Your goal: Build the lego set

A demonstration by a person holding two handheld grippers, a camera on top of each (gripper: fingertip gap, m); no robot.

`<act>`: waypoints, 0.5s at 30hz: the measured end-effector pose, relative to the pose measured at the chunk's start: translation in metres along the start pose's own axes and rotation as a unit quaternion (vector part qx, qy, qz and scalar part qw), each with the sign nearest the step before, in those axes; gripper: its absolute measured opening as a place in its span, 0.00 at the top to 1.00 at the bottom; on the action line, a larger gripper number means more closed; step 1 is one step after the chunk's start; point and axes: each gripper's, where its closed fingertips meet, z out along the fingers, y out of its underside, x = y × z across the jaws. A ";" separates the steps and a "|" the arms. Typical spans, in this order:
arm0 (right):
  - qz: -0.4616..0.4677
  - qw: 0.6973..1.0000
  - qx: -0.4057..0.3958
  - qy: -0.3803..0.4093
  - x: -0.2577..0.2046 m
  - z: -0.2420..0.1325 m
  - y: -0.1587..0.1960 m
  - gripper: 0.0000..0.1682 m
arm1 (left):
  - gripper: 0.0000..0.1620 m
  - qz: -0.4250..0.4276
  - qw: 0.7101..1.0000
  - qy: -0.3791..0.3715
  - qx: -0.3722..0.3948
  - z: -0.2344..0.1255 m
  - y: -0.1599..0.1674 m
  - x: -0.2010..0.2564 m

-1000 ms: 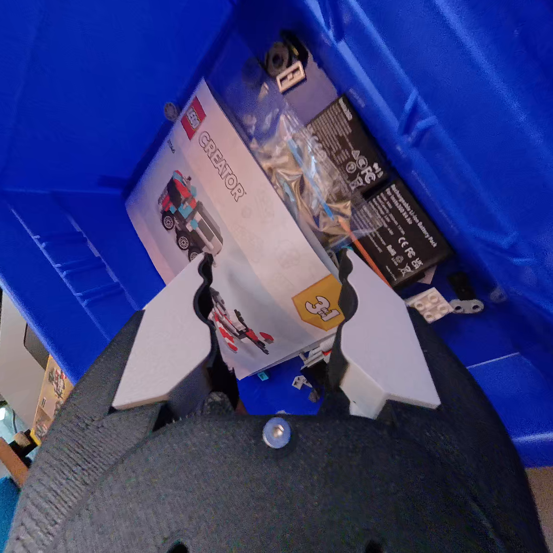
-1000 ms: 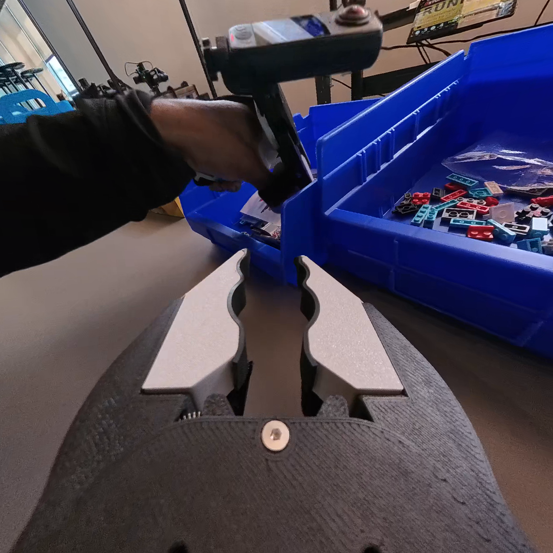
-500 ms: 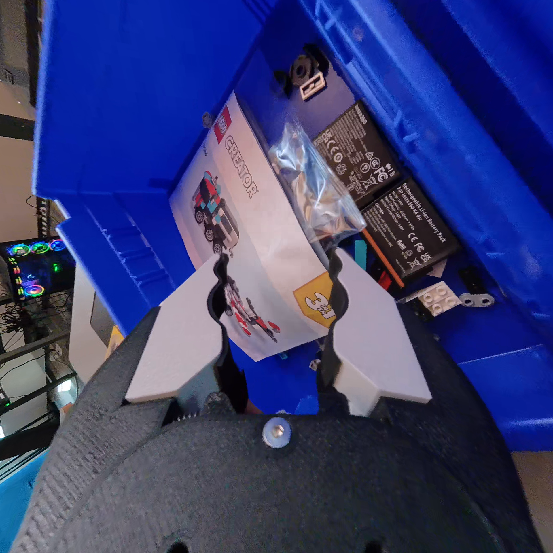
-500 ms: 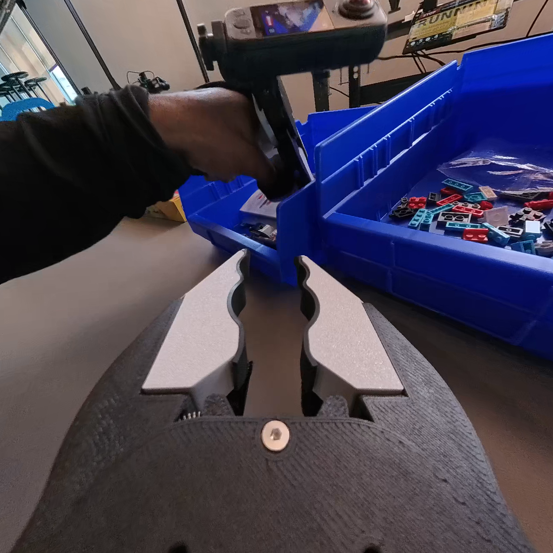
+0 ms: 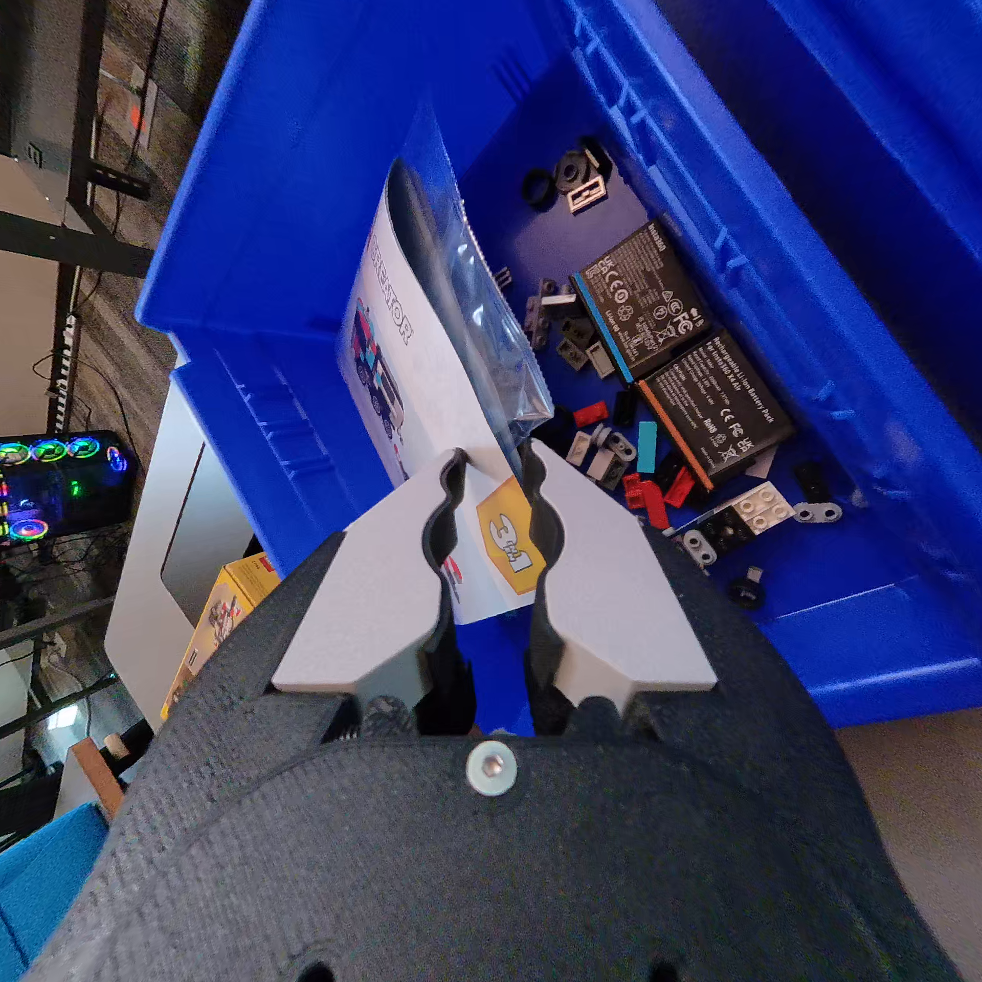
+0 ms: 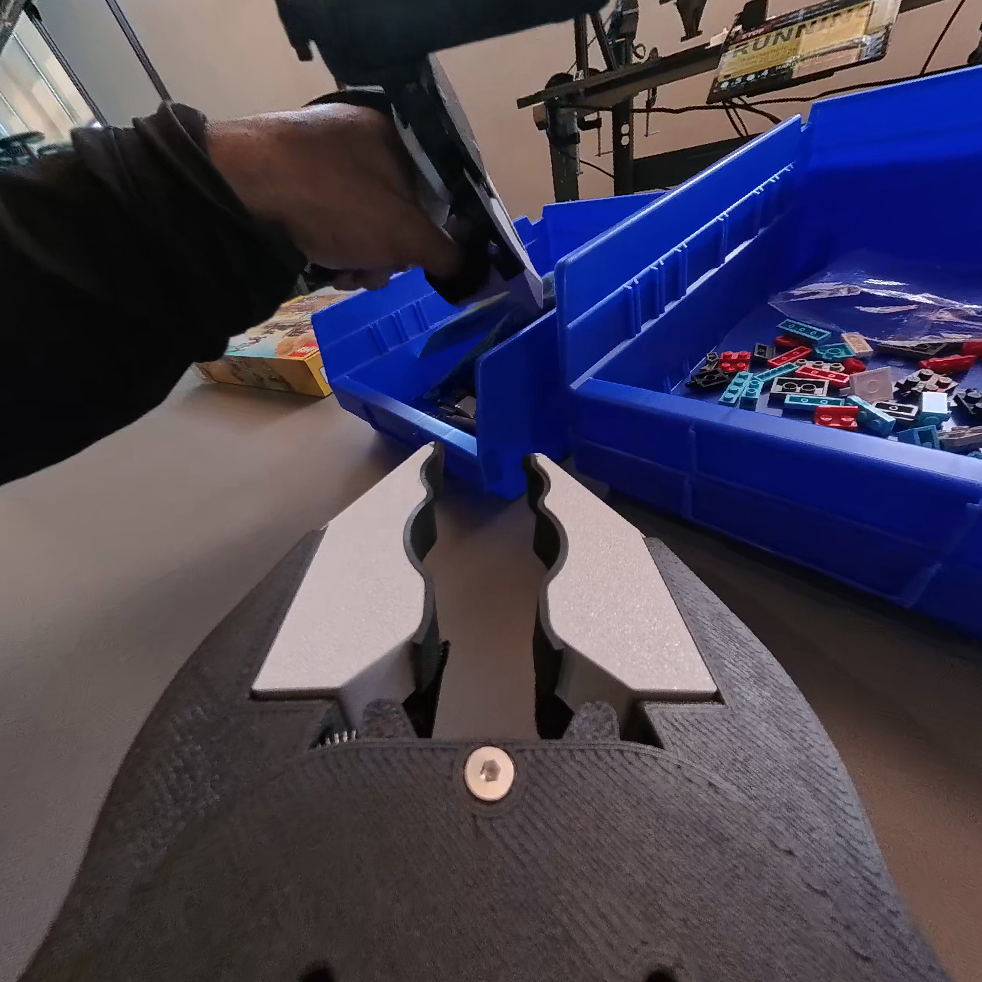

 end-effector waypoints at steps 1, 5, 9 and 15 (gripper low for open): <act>0.000 1.000 0.000 0.000 0.000 0.000 0.000 0.81 | 0.88 -0.002 1.000 0.000 0.003 -0.002 0.000 -0.002; -0.001 1.000 0.000 0.000 0.000 0.000 0.000 0.81 | 0.92 -0.015 1.000 0.000 0.018 -0.010 0.001 -0.012; 0.000 1.000 -0.001 -0.001 0.000 0.000 0.000 0.81 | 0.95 -0.032 0.999 -0.002 0.030 -0.018 0.004 -0.025; -0.001 1.000 -0.003 0.001 0.000 0.001 0.001 0.81 | 0.97 -0.075 0.996 0.019 0.048 -0.024 0.012 -0.040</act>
